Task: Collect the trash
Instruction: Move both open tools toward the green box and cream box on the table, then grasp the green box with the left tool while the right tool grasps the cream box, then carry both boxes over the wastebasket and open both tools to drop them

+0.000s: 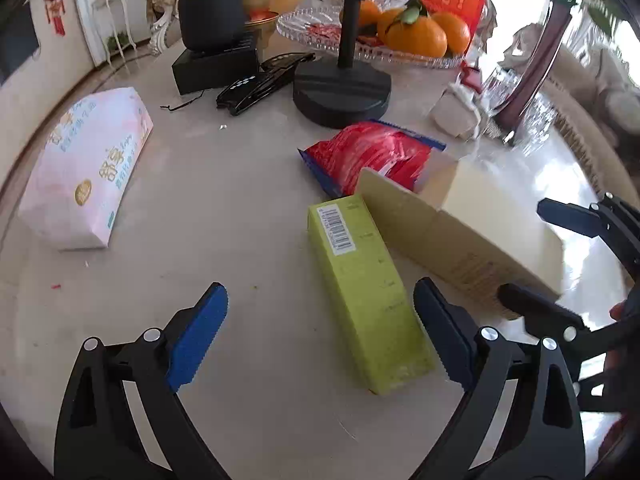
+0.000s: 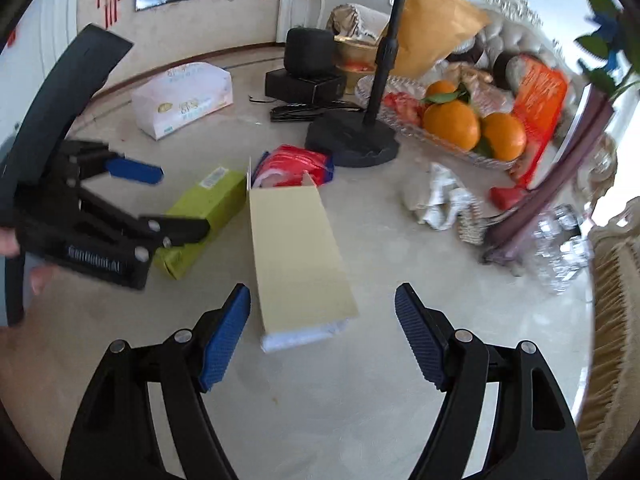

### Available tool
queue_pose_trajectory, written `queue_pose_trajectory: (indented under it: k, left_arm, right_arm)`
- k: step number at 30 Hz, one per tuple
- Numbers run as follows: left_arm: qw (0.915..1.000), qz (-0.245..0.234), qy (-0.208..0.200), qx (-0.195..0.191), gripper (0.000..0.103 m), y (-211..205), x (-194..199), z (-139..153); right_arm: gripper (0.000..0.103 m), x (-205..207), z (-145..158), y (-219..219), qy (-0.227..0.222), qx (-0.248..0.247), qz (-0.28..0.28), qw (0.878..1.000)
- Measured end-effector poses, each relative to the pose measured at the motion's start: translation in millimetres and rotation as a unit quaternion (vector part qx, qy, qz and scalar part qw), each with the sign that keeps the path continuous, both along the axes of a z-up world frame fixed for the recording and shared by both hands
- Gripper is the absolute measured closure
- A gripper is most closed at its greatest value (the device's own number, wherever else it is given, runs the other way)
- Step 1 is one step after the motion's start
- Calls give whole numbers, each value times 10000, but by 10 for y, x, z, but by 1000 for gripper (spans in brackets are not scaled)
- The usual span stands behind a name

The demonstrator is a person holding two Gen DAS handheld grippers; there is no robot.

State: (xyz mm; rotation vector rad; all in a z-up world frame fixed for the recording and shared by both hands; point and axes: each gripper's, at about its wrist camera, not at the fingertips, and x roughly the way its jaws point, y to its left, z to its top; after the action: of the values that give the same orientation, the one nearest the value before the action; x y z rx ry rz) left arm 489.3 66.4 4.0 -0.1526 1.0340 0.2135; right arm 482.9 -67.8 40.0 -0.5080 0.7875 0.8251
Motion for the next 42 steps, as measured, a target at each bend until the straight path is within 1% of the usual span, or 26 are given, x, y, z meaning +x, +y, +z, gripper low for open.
queue_pose_trajectory:
  k: [2,3,4,5,6,7,8,9,11,12,14,16,18,21,22,24,27,29,30,31,33,36,37,39,40,42]
  left_arm:
    - [9999,-76,-25,83,12,-13,11,-31]
    - [9999,-102,-87,71,20,2,-6,-38]
    - [9997,-182,-135,-49,38,16,-22,-43]
    - [9996,-224,-166,-55,43,26,-37,-43]
    - [9994,-291,-199,13,68,22,-47,-36]
    - [9988,-401,-177,202,73,9,-51,-40]
    - [9983,-486,-201,235,73,8,-61,-45]
    - [9980,-543,-232,231,73,18,-73,-46]
    - [9977,-596,-267,155,73,43,-112,-44]
    - [9978,-596,-264,122,73,58,-147,-40]
    - [9973,-638,-348,-74,73,86,-302,7]
    - [9958,-744,-524,-70,73,75,-538,108]
    - [9928,-950,-713,-121,73,46,-816,222]
    - [9861,-1232,-1051,-361,73,-2,-1369,412]
    - [9823,-1366,-1208,-429,73,-35,-1651,497]
    - [9773,-1535,-1388,-445,73,-97,-2014,581]
    - [9687,-1892,-1517,-524,73,-241,-2792,654]
    - [9651,-2059,-1518,-560,73,-311,-3200,660]
    - [9619,-2181,-1530,-620,73,-353,-3504,643]
    - [9606,-2236,-1514,-656,73,-371,-3703,620]
    - [9579,-2399,-1421,-689,73,-416,-4127,523]
    - [9576,-2564,-1134,-662,73,-477,-4715,264]
    - [9579,-2617,-1005,-625,73,-495,-4893,137]
    - [9601,-2653,-690,-557,73,-504,-5174,-133]
    - [9612,-2634,-437,-690,73,-495,-5266,-343]
    - [9615,-2597,-36,-900,73,-496,-5313,-680]
  right_arm:
    - [32,5,-73,67,96,111,-6,9999]
    - [32,27,-94,92,117,135,-31,9998]
    - [32,33,-125,114,169,178,-49,9997]
    - [33,8,-142,129,165,218,-111,9996]
    - [34,-6,-160,145,166,232,-211,9994]
    - [43,-21,-168,157,233,249,-243,9991]
    - [56,-45,-184,173,340,243,-286,9987]
    - [57,-73,-177,185,352,265,-401,9982]
    - [58,-144,-160,156,443,347,-662,9962]
    - [58,-194,-141,127,480,457,-751,9950]
    - [59,-330,-74,33,558,752,-969,9909]
    - [59,-483,10,-75,699,1045,-1029,9867]
    - [59,-733,122,-233,698,1253,-1124,9833]
    - [58,-1197,252,-446,500,1361,-1269,9813]
    - [58,-1424,288,-542,431,1437,-1377,9790]
    - [58,-1755,318,-651,402,1579,-1431,9762]
    - [58,-2416,350,-791,75,1618,-1586,9740]
    - [58,-2868,336,-907,175,1832,-1702,9681]
    - [58,-3093,331,-955,171,1897,-1760,9658]
    - [58,-3254,321,-988,178,1945,-1794,9642]
    - [58,-3729,295,-1062,192,2042,-1828,9615]
    - [58,-4351,178,-1145,313,2051,-2011,9573]
    - [58,-4465,127,-1157,424,2023,-2082,9560]
    - [58,-4761,-78,-1187,821,1991,-2293,9492]
    - [58,-4873,-223,-1170,1035,1896,-2325,9483]
    - [58,-4980,-506,-1126,1401,1648,-2513,9434]
